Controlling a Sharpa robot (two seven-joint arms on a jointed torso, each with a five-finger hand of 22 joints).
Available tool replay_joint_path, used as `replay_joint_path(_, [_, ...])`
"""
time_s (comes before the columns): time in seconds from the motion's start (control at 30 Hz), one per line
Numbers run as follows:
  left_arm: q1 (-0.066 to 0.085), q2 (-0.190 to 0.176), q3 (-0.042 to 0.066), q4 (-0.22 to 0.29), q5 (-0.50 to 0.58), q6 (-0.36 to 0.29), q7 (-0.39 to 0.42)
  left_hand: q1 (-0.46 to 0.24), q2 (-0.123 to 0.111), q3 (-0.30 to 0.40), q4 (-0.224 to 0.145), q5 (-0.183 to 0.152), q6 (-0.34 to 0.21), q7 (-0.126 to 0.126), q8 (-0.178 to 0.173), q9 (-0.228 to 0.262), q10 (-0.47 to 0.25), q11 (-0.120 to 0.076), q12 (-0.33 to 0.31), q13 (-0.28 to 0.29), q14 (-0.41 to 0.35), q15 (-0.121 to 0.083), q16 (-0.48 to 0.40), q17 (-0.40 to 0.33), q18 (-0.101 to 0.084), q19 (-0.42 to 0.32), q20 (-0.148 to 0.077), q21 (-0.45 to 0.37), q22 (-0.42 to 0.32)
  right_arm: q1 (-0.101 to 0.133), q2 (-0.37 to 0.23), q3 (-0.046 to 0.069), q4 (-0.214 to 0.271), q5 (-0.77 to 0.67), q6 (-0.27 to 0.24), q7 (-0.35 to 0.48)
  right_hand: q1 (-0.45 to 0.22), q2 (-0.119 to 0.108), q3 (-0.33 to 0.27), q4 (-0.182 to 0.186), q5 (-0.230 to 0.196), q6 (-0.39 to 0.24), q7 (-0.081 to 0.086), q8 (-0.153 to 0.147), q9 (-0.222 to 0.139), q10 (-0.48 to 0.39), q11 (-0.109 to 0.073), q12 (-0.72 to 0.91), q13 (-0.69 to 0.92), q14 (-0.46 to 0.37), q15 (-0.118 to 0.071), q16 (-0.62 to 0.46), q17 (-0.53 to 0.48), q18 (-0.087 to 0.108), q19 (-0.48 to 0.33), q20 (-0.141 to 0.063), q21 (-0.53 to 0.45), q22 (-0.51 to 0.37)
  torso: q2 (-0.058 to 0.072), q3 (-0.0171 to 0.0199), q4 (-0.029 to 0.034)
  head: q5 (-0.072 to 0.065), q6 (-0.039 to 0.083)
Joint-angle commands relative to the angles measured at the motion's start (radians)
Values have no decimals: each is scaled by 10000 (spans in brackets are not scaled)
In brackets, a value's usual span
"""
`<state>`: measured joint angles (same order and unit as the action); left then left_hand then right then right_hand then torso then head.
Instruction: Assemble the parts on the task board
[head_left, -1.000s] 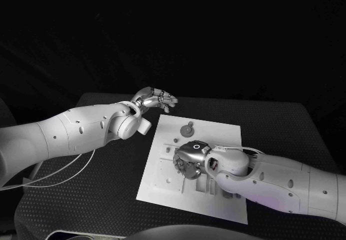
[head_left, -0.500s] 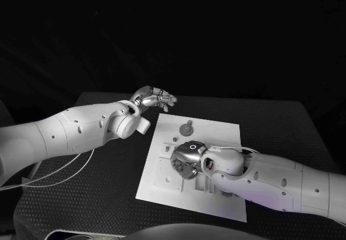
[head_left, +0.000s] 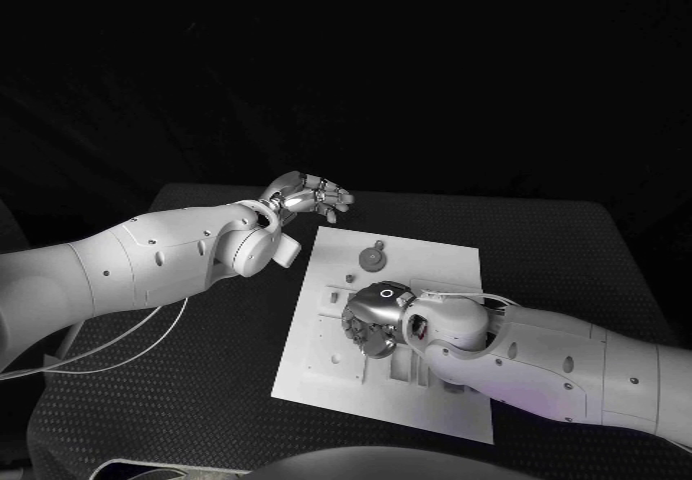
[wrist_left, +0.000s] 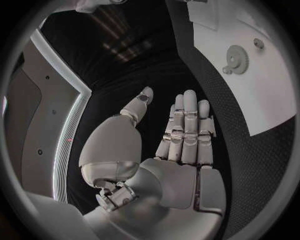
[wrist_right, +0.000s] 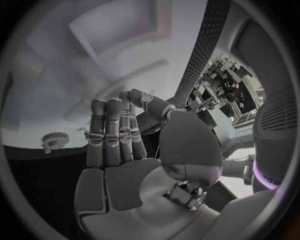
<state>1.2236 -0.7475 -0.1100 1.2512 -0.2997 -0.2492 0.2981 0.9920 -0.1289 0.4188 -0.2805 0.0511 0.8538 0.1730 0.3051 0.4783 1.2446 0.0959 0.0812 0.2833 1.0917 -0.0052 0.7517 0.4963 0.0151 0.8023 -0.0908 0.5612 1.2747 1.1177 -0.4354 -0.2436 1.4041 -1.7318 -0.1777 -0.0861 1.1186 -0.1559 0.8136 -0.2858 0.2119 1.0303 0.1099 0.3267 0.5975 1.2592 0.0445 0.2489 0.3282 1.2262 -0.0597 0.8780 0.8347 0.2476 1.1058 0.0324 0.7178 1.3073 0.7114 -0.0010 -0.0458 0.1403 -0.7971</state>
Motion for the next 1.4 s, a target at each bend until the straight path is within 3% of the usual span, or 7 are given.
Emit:
replay_joint_path(0.03, [9, 3, 7, 29, 49, 126, 26, 41, 56, -5, 55, -16, -88, 14, 4, -9, -55, -9, -58, -18, 65, 27, -61, 16, -68, 62, -92, -68, 13, -31, -68, -24, -38, 259, 160, 6, -3, -360, -91, -26, 16, -626, 219, -363, -145, -665, 214, -371, -149, -133, 163, -81, -34, 142, -105, -3, 18, 197, -5, 2, -1, 6, 15])
replay_joint_path(0.2, [9, -17, 7, 16, 49, 122, 22, 41, 50, -6, 54, -16, -95, 15, 2, -11, -68, -4, -63, -21, 56, 31, -71, 22, -70, 58, -90, -76, 16, -27, -205, -24, 20, 366, -86, 16, 144, -830, -394, 47, -23, -1651, 720, -915, -348, -1513, 594, -820, -338, -372, 516, -85, 40, 142, -314, 125, -22, 209, -10, 2, 0, -15, 37])
replay_joint_path(0.4, [9, -21, 7, -22, 49, 125, 19, 43, 47, -5, 53, -16, -100, 15, 0, -13, -74, -2, -65, -22, 52, 33, -76, 26, -71, 54, -89, -82, 18, 23, -347, -22, 77, 485, -251, -2, 30, -1083, -758, 96, 42, -2049, 883, -1095, -452, -1854, 731, -945, -387, -609, 646, -88, 95, 142, -433, 194, -5, 224, -4, 1, 3, -34, 57])
replay_joint_path(0.67, [9, -54, 7, -54, 49, 119, 18, 45, 44, -3, 53, -16, -107, 15, -1, -15, -82, 2, -67, -24, 50, 35, -82, 34, -73, 49, -86, -92, 21, 317, -844, -11, 532, 894, -890, 48, -8, -1160, -921, 215, -8, -2180, 934, -1123, -489, -1992, 778, -954, -387, -706, 697, -50, 136, 142, -503, 228, 6, 218, -6, -6, 11, -65, 94])
replay_joint_path(0.83, [9, -56, 7, -59, 49, 125, 25, 47, 46, -1, 54, -16, -107, 15, -1, -16, -84, 2, -67, -24, 49, 36, -85, 37, -73, 49, -85, -95, 22, 588, -1435, 135, 936, 1612, -1243, 234, 106, -1166, -781, 431, -157, -2082, 891, -1036, -492, -1871, 722, -832, -337, -650, 641, 33, 167, 142, -439, 203, 77, 218, -4, -1, 4, -106, 177])
replay_joint_path(1.1, [9, -101, 6, -43, 49, 120, 62, 53, 44, 2, 52, -15, -104, 14, 3, -16, -70, -2, -56, -20, 46, 38, -92, 45, -74, 45, -83, -103, 27, 1049, -2720, 518, 1464, 2624, -1006, 300, -300, -1146, -1054, 808, -412, -1951, 849, -931, -528, -1552, 593, -604, -230, -576, 522, 83, 167, 142, -411, 167, 186, 222, -12, -2, -26, -191, 346])
replay_joint_path(1.4, [9, -130, 6, -77, 49, 118, 70, 63, 45, 6, 52, -15, -98, 12, 10, -15, -39, -14, -35, -10, 43, 38, -102, 58, -77, 41, -81, -113, 35, 1140, -3597, 527, 1661, 2324, -687, 181, -705, -1287, -1595, 872, -566, -2029, 727, -942, -603, -1812, 676, -720, -276, -742, 603, 24, 145, 142, -623, 203, 163, 215, -22, 23, -32, -226, 425])
